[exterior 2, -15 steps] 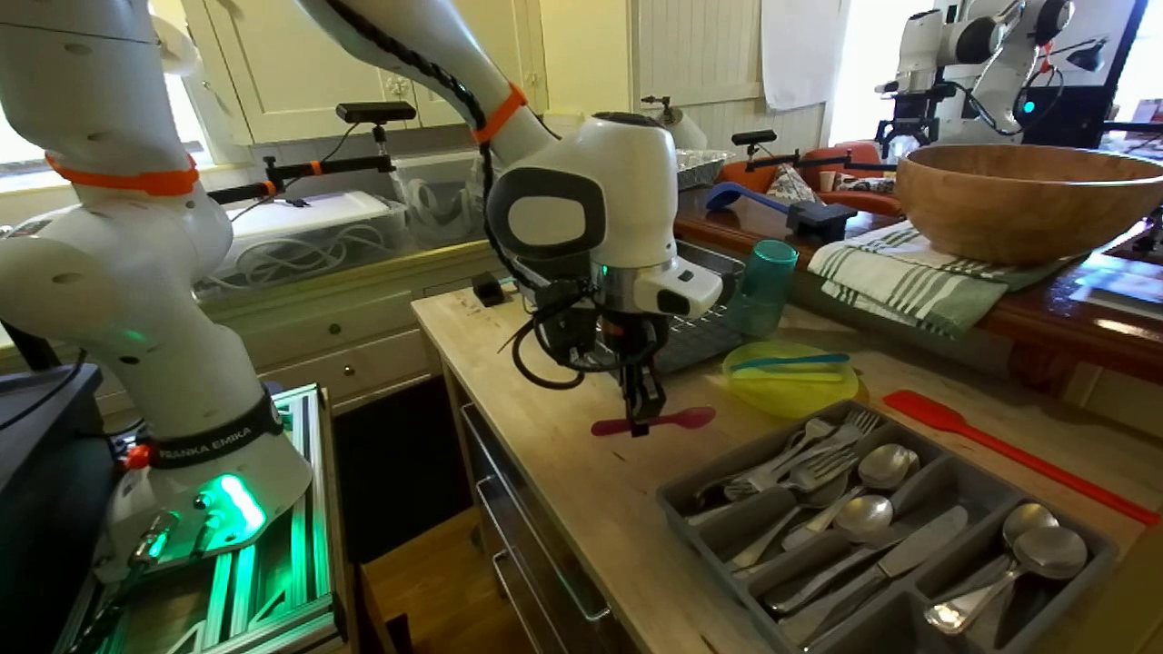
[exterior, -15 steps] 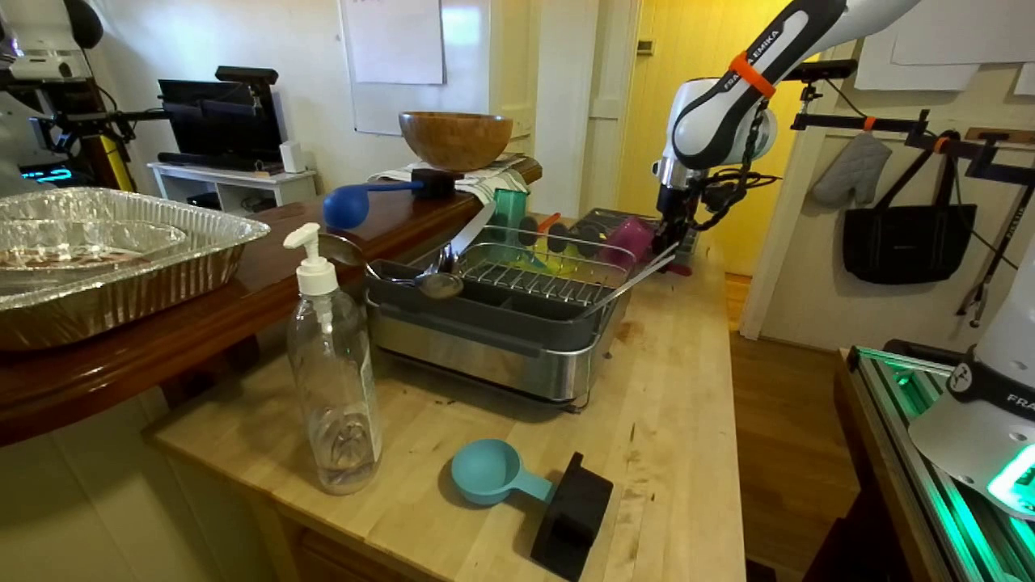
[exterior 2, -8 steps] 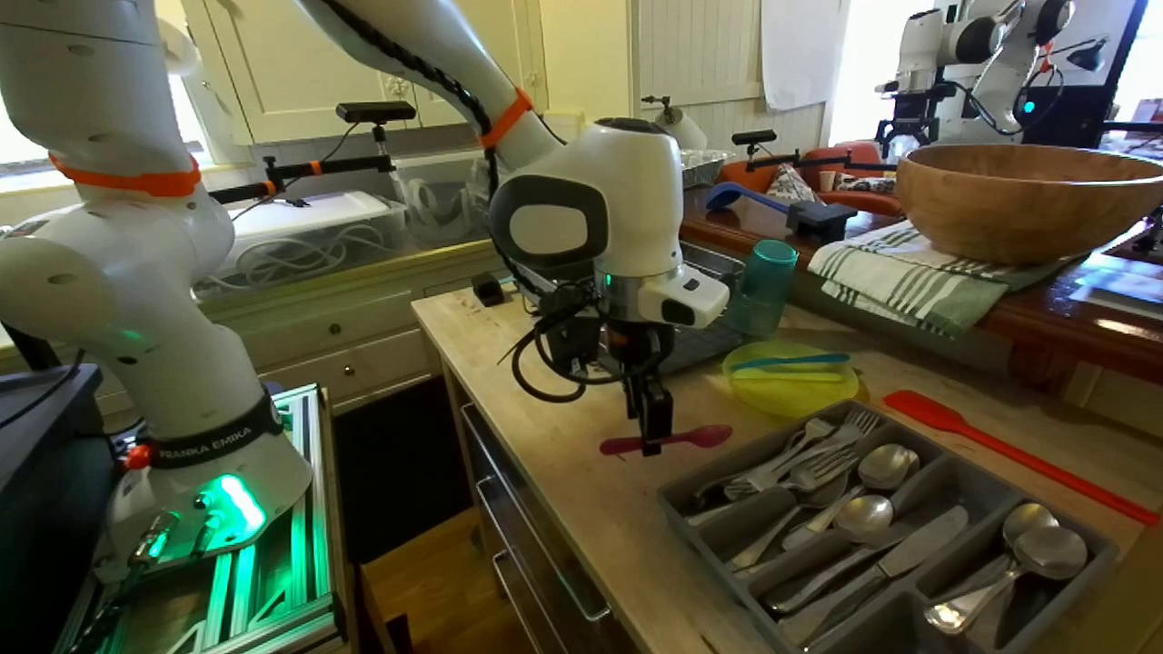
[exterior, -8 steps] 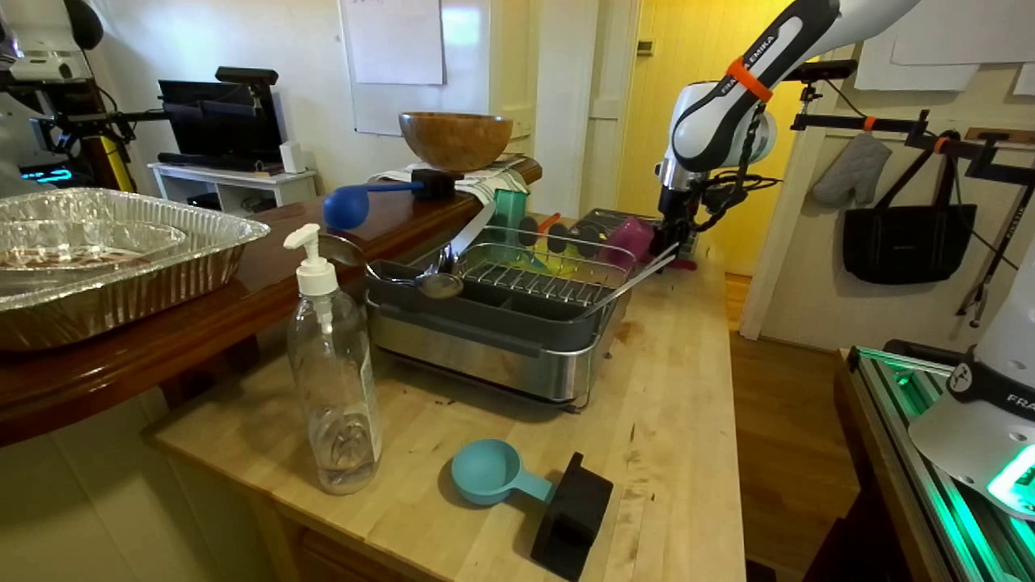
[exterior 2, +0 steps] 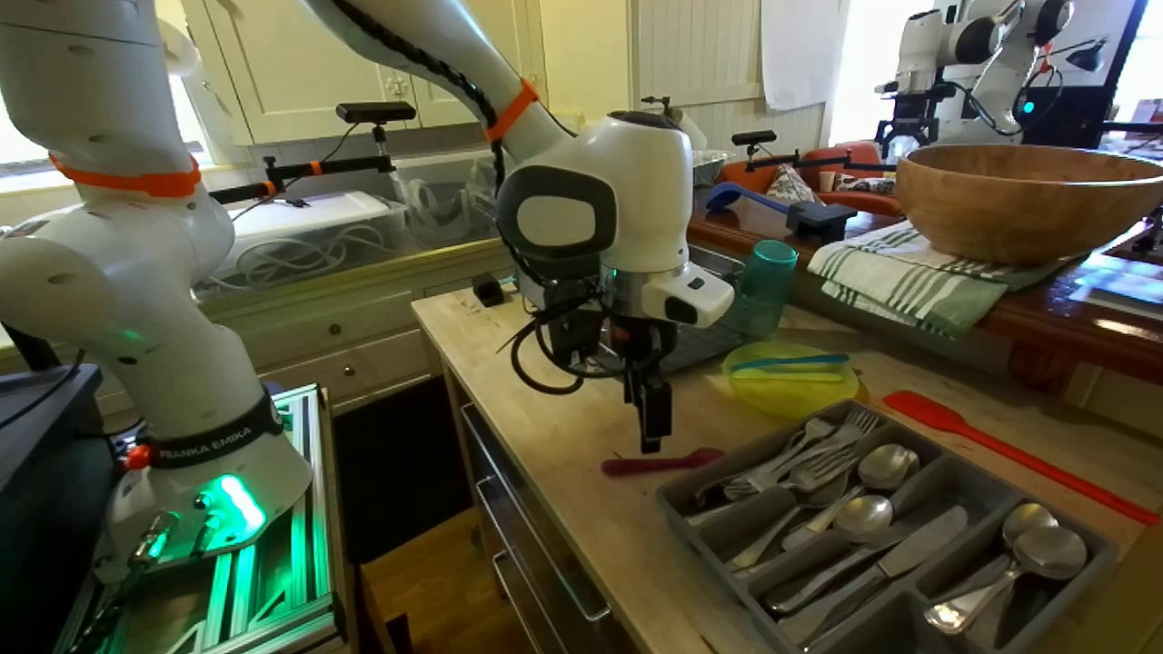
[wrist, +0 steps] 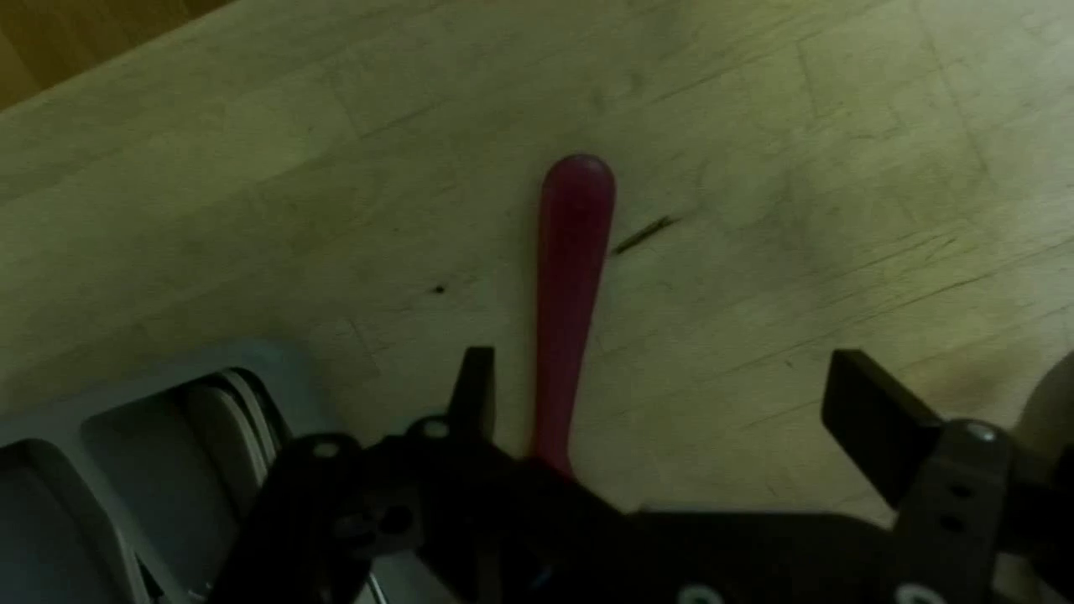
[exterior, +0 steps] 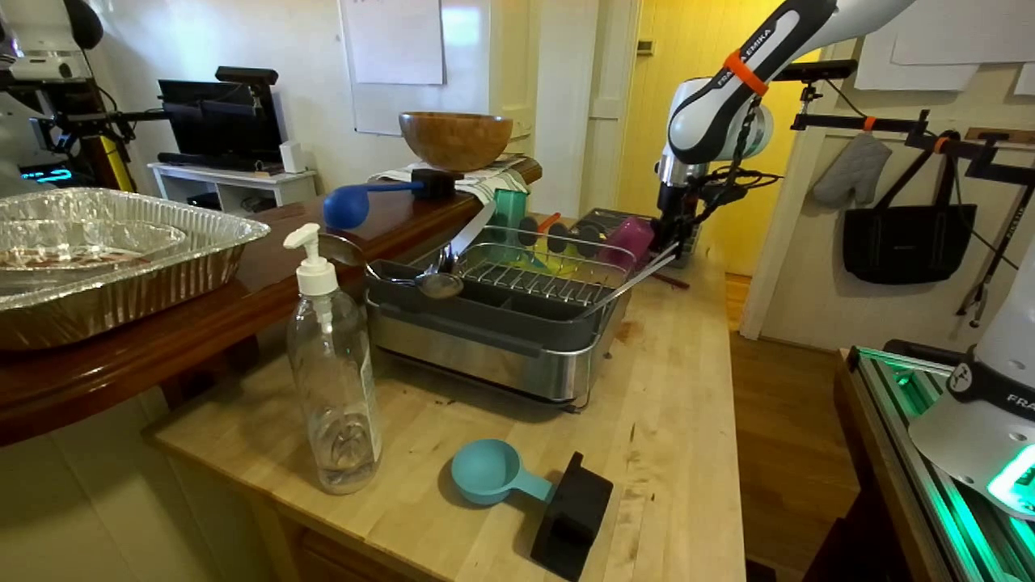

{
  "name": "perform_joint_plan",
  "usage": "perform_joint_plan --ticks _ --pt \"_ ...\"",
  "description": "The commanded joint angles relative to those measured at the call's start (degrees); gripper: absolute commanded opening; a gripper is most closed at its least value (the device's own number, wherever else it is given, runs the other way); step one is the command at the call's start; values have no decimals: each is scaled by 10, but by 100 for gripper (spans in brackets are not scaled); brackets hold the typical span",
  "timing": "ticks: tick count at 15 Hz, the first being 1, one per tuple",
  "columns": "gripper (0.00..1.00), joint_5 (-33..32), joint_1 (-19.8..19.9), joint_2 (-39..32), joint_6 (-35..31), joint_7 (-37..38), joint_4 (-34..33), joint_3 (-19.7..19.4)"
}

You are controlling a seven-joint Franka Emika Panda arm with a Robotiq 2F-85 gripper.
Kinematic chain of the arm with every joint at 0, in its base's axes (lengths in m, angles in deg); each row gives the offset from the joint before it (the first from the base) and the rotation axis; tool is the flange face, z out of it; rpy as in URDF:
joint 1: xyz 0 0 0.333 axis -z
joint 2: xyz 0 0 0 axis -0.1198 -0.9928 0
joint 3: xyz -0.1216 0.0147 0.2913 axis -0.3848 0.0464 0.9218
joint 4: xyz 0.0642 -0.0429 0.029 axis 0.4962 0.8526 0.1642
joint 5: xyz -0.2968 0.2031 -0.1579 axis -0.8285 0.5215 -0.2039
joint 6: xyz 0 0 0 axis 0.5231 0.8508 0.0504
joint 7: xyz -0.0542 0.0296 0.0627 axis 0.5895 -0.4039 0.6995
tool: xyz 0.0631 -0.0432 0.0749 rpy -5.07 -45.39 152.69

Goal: Put one silver spoon on the cutlery holder then remove the purple spoon from the holder and place it on the counter.

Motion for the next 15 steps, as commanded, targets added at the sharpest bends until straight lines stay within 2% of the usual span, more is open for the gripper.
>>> perform_joint_plan --ticks 1,15 --pt "100 -8 -5 -9 30 23 -18 -5" --pt "100 -42 -4 49 46 34 -27 -20"
